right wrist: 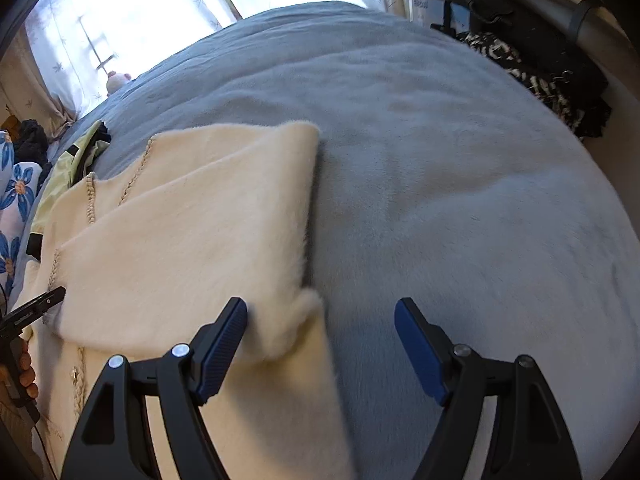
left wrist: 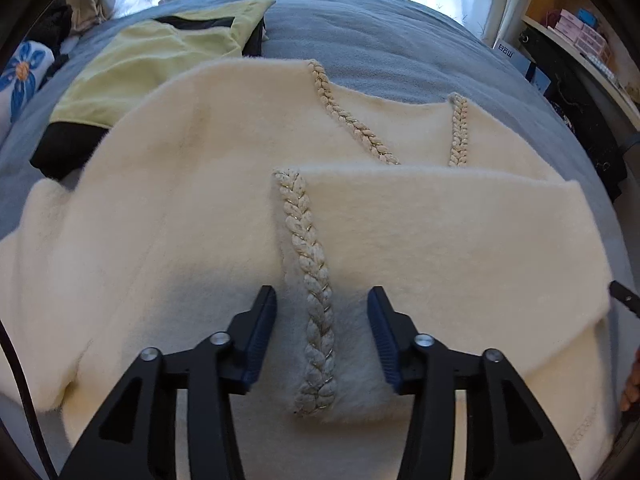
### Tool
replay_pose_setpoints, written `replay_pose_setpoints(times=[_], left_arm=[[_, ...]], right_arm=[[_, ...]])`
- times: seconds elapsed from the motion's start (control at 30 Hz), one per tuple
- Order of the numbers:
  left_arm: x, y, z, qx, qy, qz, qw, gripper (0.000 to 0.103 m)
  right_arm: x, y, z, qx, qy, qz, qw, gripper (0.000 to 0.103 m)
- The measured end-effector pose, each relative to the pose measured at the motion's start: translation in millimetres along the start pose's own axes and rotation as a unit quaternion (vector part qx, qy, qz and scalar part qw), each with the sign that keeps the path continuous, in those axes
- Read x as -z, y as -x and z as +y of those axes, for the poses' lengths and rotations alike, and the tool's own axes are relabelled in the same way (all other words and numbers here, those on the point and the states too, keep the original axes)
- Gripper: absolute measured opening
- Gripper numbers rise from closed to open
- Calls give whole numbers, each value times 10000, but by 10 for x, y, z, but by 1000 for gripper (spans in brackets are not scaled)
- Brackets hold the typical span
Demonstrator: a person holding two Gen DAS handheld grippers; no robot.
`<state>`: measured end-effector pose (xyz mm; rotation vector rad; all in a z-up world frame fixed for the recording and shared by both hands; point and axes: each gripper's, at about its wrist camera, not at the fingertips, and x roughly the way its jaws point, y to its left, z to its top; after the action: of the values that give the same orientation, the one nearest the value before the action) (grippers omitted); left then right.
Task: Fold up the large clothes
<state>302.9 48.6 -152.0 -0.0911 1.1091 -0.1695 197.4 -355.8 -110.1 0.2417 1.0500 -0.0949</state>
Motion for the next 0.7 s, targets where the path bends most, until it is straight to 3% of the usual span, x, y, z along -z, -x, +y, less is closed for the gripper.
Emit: replay_pose_setpoints(times=[0.1,0.17,0.2,0.27,0.3,0.47,0.57,0.63,0.7], left_arm=[[-112,-57,19,44,165,97,9998,50],[-173,-111,-7,12,156,84,9998,50],[-194,-134,-50,-22,85,71,9999,47],[-226,-127,-119,-129,-28,-49,9999,15],[-243,-111,-133,-149,-29,-134,9998,15],[-209,-207,-78,-148,56,-235,9996,20],[-223,-168,-79,-200,-41,-133,9997,33],[-272,-179,-42,-83,49,8,10000,38],[-358,-216,19,12,270,100,9996,42]], right_arm=[[-43,-142,47,-198,19,132,9997,72],[-58,-251,82,-347,58,303,9989,58],[-61,-300,105,-448,74,400,9982,43],[-81,-256,144,-395,43,328,9987,30],[-85,-215,154,-353,52,231,9991,27],[-45,-296,167,-233,97,304,9992,28],[-178,-220,171,-405,48,293,9987,32],[-296,-228,201,-352,102,230,9991,43],[-431,-285,228,-233,89,174,9995,47]])
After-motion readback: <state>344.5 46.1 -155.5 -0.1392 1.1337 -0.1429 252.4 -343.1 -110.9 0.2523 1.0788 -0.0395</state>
